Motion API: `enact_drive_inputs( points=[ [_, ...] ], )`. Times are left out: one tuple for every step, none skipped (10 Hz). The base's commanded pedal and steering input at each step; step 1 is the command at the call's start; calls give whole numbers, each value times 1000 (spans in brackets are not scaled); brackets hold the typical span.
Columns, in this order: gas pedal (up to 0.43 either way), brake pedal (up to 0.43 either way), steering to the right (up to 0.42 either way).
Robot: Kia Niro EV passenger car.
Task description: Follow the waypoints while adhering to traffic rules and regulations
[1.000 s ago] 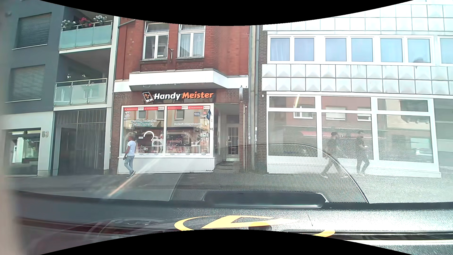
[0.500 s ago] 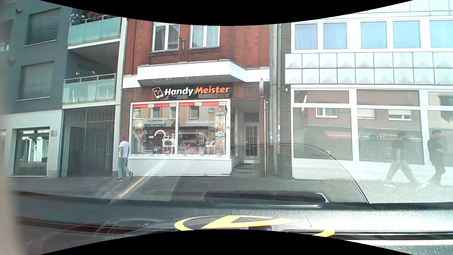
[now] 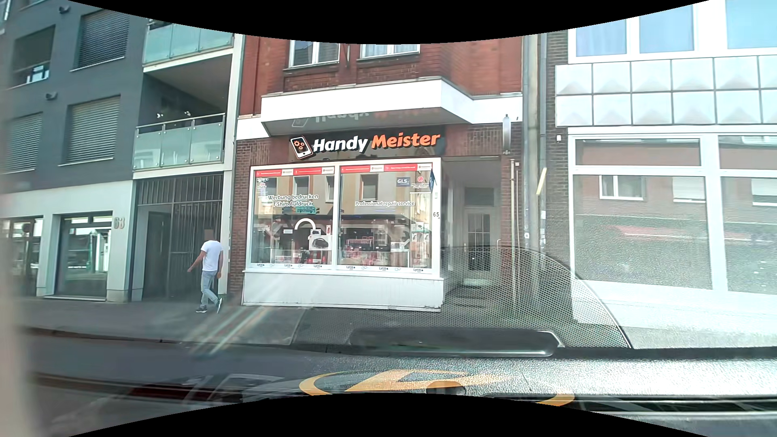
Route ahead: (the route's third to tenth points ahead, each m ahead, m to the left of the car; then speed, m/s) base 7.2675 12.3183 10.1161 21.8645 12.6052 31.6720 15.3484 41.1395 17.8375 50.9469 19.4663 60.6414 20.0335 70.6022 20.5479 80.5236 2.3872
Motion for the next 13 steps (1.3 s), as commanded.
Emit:
enact_drive_inputs(
  points=[
    [0, 0, -456],
    [0, 0, -469],
    [0, 0, -487],
    [0, 0, -508],
    [0, 0, -537],
    [0, 0, -574],
    [0, 0, -608],
    [0, 0, -644],
    [0, 0, -676],
    [0, 0, -704],
    [0, 0, -729],
    [0, 0, -749],
    [0, 0, -769]
  ],
)
